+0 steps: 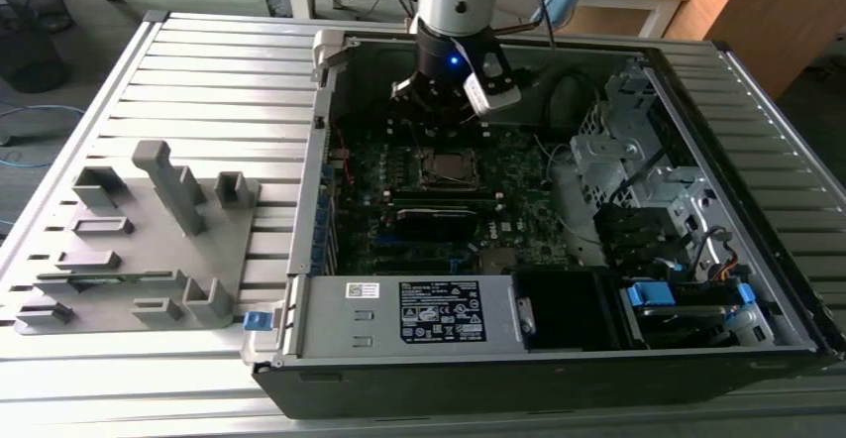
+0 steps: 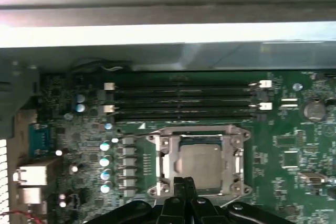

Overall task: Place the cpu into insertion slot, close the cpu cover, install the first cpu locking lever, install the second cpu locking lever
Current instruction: 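Install the first cpu locking lever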

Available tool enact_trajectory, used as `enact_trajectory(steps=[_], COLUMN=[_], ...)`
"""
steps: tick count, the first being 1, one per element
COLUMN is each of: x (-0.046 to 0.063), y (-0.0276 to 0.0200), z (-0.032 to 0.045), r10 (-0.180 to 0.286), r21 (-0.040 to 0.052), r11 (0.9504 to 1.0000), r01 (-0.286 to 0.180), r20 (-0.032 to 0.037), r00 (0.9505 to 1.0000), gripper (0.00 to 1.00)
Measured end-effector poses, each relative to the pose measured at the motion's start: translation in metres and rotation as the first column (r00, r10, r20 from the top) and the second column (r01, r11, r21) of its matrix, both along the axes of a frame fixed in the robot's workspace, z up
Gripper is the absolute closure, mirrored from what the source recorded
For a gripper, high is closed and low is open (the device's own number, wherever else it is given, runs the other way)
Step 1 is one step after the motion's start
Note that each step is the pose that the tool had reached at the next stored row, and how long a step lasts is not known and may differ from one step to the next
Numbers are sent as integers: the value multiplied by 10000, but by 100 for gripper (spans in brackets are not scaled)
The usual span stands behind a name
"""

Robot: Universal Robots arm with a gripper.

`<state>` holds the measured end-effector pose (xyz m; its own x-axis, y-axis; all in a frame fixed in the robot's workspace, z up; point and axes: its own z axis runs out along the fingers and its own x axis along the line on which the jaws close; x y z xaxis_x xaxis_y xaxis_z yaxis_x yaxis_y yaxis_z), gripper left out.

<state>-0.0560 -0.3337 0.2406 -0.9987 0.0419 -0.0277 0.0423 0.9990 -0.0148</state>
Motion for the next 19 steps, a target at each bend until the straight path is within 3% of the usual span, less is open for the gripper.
enact_trajectory(steps=[6,10,15,19], x=[-99,-102,-102,-102], y=[2,2,2,2], z=[-8,3,89,95], r10=[0,1,-1,0], r21=[-132,-137,-135,-133], r11=[9999,9999,9999,9999], r01=[0,-1,1,0], r20=[0,1,2,3], r00=[10000,10000,10000,10000], gripper=[89,89,89,89])
